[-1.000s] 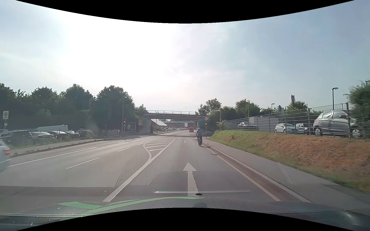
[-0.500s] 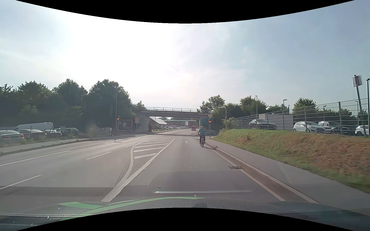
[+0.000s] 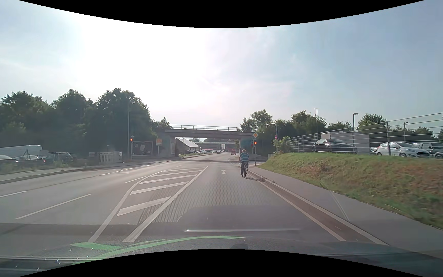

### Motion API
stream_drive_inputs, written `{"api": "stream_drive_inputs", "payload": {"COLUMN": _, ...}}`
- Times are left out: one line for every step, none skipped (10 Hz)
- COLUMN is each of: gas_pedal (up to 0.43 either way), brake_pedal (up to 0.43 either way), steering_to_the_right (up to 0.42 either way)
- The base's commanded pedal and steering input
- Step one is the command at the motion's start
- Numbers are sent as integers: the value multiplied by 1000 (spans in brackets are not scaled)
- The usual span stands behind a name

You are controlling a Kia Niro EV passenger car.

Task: Follow the waypoints while adhering to traffic rules and regulations

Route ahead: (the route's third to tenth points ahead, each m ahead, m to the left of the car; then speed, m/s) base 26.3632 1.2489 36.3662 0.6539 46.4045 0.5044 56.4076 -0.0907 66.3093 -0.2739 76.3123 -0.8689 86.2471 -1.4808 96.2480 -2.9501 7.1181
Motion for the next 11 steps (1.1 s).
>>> {"api": "stream_drive_inputs", "payload": {"gas_pedal": 0, "brake_pedal": 262, "steering_to_the_right": 4}}
{"api": "stream_drive_inputs", "payload": {"gas_pedal": 0, "brake_pedal": 244, "steering_to_the_right": 8}}
{"api": "stream_drive_inputs", "payload": {"gas_pedal": 0, "brake_pedal": 238, "steering_to_the_right": 9}}
{"api": "stream_drive_inputs", "payload": {"gas_pedal": 0, "brake_pedal": 238, "steering_to_the_right": 9}}
{"api": "stream_drive_inputs", "payload": {"gas_pedal": 0, "brake_pedal": 244, "steering_to_the_right": 9}}
{"api": "stream_drive_inputs", "payload": {"gas_pedal": 0, "brake_pedal": 244, "steering_to_the_right": 9}}
{"api": "stream_drive_inputs", "payload": {"gas_pedal": 0, "brake_pedal": 226, "steering_to_the_right": 9}}
{"api": "stream_drive_inputs", "payload": {"gas_pedal": 0, "brake_pedal": 226, "steering_to_the_right": 9}}
{"api": "stream_drive_inputs", "payload": {"gas_pedal": 0, "brake_pedal": 226, "steering_to_the_right": 9}}
{"api": "stream_drive_inputs", "payload": {"gas_pedal": 0, "brake_pedal": 220, "steering_to_the_right": 9}}
{"api": "stream_drive_inputs", "payload": {"gas_pedal": 0, "brake_pedal": 213, "steering_to_the_right": 9}}
